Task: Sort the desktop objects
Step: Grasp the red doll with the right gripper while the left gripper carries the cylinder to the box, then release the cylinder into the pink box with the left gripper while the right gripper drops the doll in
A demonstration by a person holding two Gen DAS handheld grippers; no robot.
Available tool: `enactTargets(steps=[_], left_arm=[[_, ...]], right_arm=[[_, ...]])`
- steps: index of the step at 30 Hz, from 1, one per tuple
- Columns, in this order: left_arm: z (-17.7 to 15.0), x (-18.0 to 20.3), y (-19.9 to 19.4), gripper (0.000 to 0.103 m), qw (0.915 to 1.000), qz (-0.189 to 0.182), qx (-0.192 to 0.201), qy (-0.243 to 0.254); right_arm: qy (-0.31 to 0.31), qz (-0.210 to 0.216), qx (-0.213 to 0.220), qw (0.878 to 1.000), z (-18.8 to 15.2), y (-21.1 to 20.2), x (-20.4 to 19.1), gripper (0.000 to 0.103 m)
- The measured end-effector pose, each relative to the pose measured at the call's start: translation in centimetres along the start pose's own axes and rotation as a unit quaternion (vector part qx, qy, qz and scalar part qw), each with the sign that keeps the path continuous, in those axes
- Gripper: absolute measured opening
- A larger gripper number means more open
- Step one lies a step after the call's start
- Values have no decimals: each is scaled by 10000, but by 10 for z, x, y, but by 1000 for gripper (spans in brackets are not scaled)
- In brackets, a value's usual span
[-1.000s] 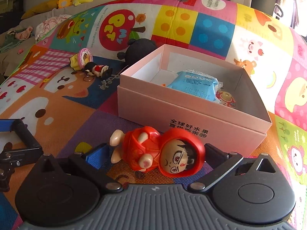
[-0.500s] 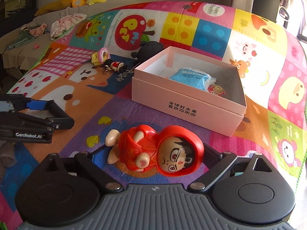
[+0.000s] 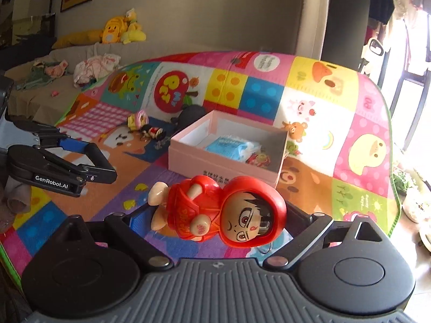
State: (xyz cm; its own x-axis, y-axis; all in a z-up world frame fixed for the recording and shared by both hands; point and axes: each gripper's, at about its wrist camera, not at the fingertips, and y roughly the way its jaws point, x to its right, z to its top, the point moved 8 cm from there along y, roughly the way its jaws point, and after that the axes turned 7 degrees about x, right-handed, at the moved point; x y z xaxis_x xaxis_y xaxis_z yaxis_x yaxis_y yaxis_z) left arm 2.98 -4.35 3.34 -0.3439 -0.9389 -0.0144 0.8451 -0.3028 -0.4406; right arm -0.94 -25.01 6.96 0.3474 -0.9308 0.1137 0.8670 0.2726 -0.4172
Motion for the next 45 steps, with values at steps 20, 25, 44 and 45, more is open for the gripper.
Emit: enactTargets(steps=[20,25,44,45], left_arm=[[62,-11,113,99,9946,37,556,872],[21,-39,84,100,9991,-23,298,-284],[-32,-128,49,102,9775,151,463,-2054],[-33,-130,50,102,9746,118,461,-2189]], right_arm=[[-13,-708,154,9974,17,56,54,95],[-446,-708,164,9964,40,95,40,95],[1265,-336,-1034,9860,121,296,29,100],[1198,-386,-1014,9869,123,295,28,100]])
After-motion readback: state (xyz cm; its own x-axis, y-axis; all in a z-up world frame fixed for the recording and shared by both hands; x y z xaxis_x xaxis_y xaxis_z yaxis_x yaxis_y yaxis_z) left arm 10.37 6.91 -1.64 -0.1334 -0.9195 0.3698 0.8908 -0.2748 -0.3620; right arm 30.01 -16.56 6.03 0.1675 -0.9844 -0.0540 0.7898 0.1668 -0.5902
